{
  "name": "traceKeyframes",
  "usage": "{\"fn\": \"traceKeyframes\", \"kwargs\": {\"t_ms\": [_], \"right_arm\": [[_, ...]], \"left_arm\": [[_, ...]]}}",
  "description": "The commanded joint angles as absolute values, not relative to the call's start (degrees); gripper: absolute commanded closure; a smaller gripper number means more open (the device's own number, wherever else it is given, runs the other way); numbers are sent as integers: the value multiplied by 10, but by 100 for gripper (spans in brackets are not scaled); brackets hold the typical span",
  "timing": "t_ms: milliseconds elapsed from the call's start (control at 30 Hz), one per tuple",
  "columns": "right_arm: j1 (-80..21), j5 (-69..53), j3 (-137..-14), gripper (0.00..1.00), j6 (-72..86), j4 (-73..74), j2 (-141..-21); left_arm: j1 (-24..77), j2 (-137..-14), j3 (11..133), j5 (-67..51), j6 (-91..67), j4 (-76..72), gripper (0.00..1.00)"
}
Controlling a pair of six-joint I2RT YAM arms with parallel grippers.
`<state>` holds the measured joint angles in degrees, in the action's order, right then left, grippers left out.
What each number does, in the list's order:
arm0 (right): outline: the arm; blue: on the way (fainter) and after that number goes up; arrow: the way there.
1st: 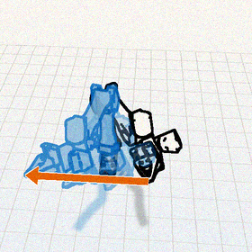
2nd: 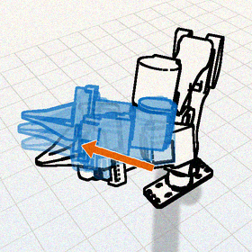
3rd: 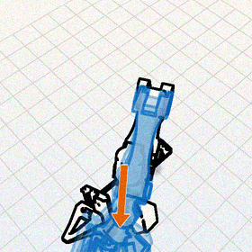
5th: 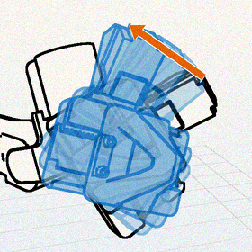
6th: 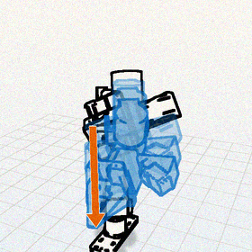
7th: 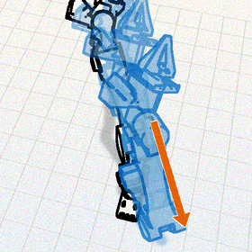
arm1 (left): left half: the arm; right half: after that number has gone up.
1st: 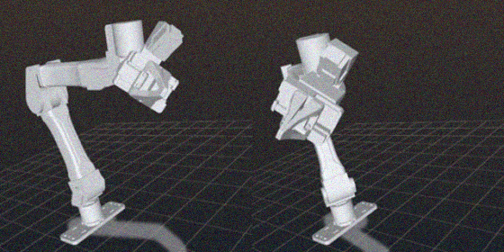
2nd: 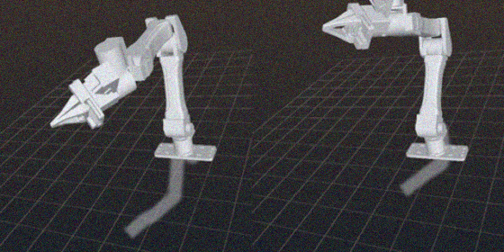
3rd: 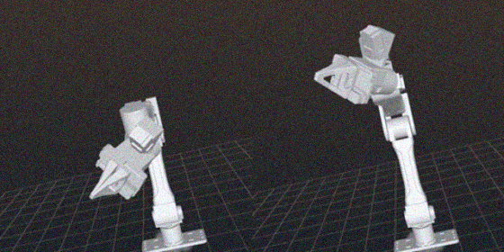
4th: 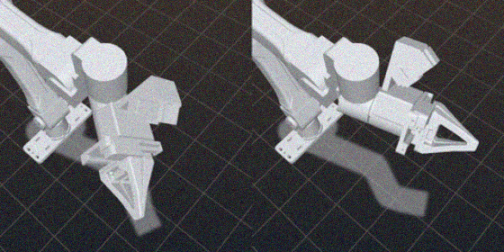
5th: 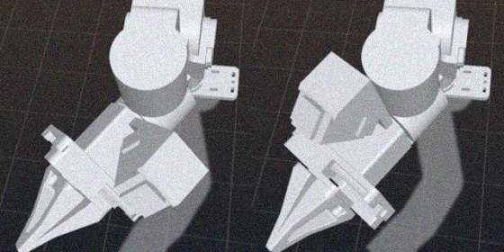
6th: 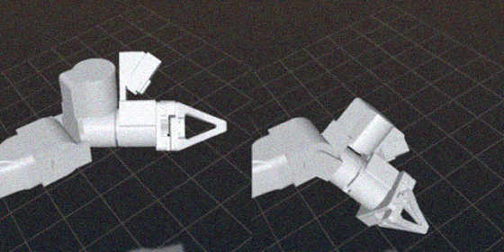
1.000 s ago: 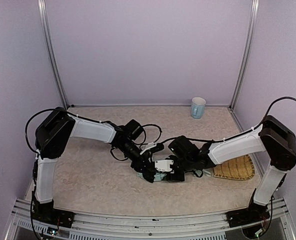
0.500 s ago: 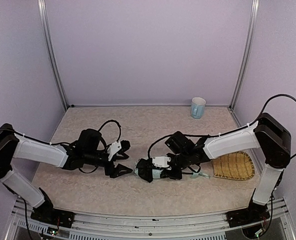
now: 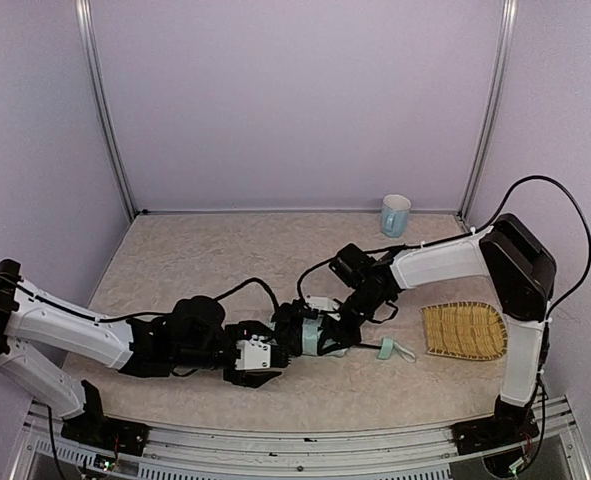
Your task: Put away the umbrella
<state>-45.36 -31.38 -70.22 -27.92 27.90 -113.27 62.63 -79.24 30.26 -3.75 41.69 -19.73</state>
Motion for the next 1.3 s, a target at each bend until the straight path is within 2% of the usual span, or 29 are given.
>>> {"fn": "traceKeyframes", "kwargs": {"t_ms": [0, 367, 733, 867, 1133, 1200, 1267], "right_arm": [[-461, -336, -688, 100, -262, 425, -1216], [-450, -366, -709, 100, -279, 438, -1231], [-422, -408, -726, 100, -234, 414, -1208], [-414, -416, -736, 100, -214, 401, -1211], [-382, -440, -743, 100, -180, 353, -1205], [-382, -446, -751, 99, -167, 339, -1208], [-382, -447, -758, 95, -156, 325, -1211]], "left_arm": [[630, -878, 372, 29, 517, -195, 25], [562, -1010, 477, -60, 534, -128, 22], [519, -1131, 629, -139, 446, 143, 29], [523, -1164, 646, -137, 430, 162, 36], [534, -1180, 656, -164, 418, 160, 34], [544, -1184, 661, -167, 411, 150, 37], [555, -1190, 665, -162, 410, 144, 50]]}}
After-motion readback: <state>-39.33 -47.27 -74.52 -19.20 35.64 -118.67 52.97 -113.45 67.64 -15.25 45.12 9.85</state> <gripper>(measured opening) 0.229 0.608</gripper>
